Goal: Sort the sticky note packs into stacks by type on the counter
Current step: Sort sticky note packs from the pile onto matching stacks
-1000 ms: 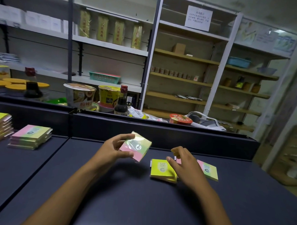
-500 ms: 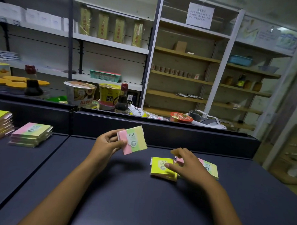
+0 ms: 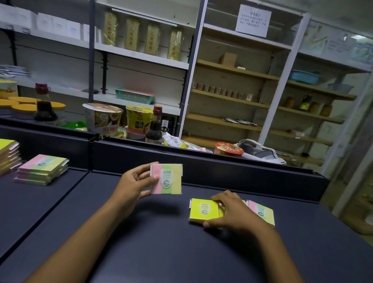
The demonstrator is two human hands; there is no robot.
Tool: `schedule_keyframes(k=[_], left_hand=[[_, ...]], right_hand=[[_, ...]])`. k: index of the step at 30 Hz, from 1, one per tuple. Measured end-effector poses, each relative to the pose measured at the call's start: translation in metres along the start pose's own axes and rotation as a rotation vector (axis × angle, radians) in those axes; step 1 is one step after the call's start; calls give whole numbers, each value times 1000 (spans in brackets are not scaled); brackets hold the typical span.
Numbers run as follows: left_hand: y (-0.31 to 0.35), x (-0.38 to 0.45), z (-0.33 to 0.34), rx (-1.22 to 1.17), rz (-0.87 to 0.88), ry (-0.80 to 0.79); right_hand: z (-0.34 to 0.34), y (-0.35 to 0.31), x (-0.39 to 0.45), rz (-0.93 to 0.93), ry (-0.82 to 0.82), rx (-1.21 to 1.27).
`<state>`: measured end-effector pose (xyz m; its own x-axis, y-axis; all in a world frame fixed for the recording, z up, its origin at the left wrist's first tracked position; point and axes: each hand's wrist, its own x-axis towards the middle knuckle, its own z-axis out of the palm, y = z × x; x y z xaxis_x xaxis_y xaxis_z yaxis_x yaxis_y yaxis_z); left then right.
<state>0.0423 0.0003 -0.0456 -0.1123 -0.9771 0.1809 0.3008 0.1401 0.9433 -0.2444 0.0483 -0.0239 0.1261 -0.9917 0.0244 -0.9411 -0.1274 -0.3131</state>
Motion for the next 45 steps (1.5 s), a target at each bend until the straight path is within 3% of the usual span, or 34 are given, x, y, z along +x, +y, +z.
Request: schedule_keyframes(k=[4,11,16,23,32,45], left_hand=[[-2,-1,0,16,0,0],[1,-7,4,18,9,13],[9,-28,5,18,21,26],[13,-94,-25,-94,10,164],[60,-196,-116,-175,5,333],[127,-275,-219,-193,48,361]], right_hand=[[1,-1,-2,-21,75,39],[0,-14,-27,-18,310,379],[11,-38,-50,-72,339,807],[39,-89,-84,-122,404,1030],[79,-180,-119,-109,437,1114],[108,-301,-135,-202,397,1099]])
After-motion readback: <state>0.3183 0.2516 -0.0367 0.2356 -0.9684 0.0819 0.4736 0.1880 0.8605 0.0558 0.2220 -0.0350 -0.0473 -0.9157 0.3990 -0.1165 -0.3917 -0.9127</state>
